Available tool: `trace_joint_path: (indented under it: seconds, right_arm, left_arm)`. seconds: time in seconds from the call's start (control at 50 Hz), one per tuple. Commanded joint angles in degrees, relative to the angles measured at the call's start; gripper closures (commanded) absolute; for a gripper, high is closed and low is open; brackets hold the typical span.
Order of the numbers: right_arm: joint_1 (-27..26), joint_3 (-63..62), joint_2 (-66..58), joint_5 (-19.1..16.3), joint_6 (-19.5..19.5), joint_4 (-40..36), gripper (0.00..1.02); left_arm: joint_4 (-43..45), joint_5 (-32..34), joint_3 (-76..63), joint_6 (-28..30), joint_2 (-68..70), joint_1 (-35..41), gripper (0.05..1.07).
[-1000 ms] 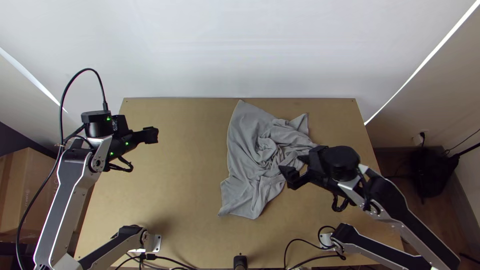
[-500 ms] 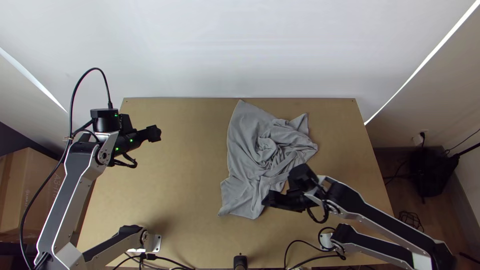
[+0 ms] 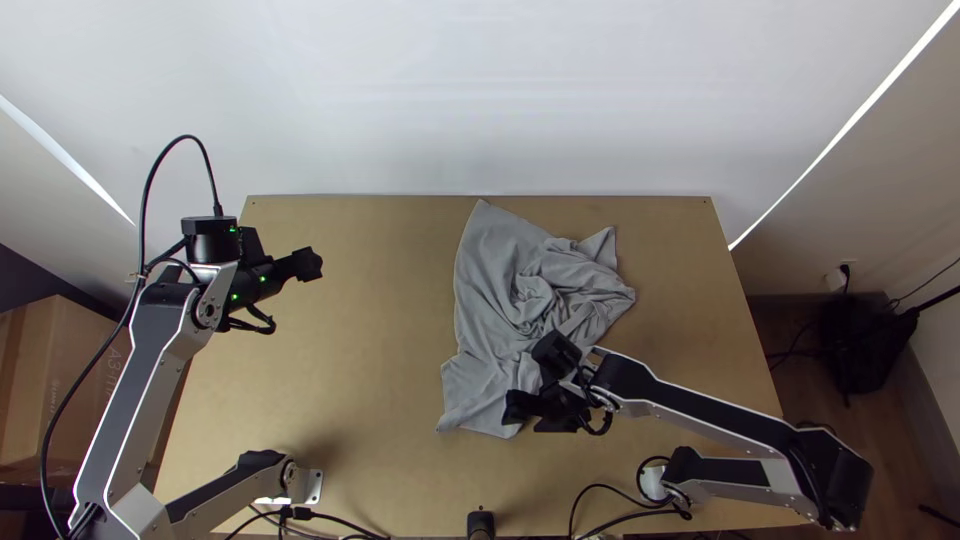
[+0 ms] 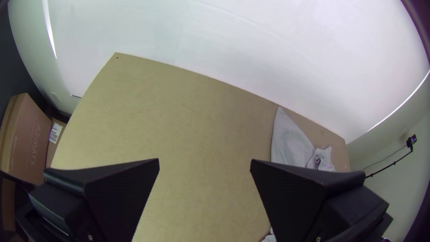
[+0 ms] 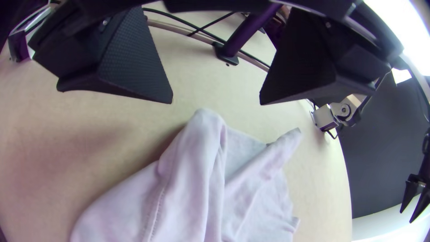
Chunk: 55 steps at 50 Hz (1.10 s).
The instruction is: Fold the t-shirt
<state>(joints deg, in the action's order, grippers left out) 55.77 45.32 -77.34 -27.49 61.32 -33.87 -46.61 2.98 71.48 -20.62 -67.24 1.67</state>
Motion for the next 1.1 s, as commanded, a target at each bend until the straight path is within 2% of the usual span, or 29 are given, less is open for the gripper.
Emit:
trace_joint_path:
  seconds: [0.0, 0.12, 0.22, 0.26, 0.32, 0.5, 0.62, 0.8, 1.08]
  right_arm:
    - [0.39, 0.38, -3.34, -0.29, -0.15, 2.49, 0.19]
    - [0.39, 0.91, -6.16, -0.29, -0.24, 3.19, 0.37]
    - [0.31, 0.82, -7.21, -1.61, -0.24, 3.19, 0.61]
    - [0.13, 0.82, -6.77, -1.52, -0.50, 3.19, 0.73]
    - [-0.31, 0.82, -5.89, -0.99, -1.03, 3.37, 0.99]
    - [-3.30, 0.82, 2.11, -0.90, -1.03, 2.40, 1.00]
    - [-6.64, 1.26, 6.68, -0.90, -1.73, -1.46, 1.00]
    - [-10.77, -0.85, 12.04, -0.82, -2.43, -4.45, 1.00]
    - [-14.99, -2.69, 15.91, -0.02, -2.78, -4.45, 1.00]
  left_arm:
    - [0.47, 0.44, -0.47, -0.74, -0.08, -0.62, 0.10]
    - [0.82, 0.44, -0.99, -0.38, -0.17, -0.71, 0.10]
    - [1.70, 0.44, -1.17, 0.58, -0.26, -0.71, 0.10]
    - [1.96, 0.44, -1.17, 1.11, -0.52, -0.71, 0.10]
    - [2.49, 0.44, -1.17, 2.69, -1.05, -0.62, 0.10]
    - [3.72, 0.53, -0.20, 5.68, -5.71, 1.40, 0.10]
    - [3.54, 1.85, 3.22, 6.74, -11.51, 4.83, 0.10]
    - [3.63, 3.78, 11.93, 7.61, -21.09, 10.81, 0.10]
    - [3.72, 8.09, 28.89, 8.49, -38.93, 16.43, 0.10]
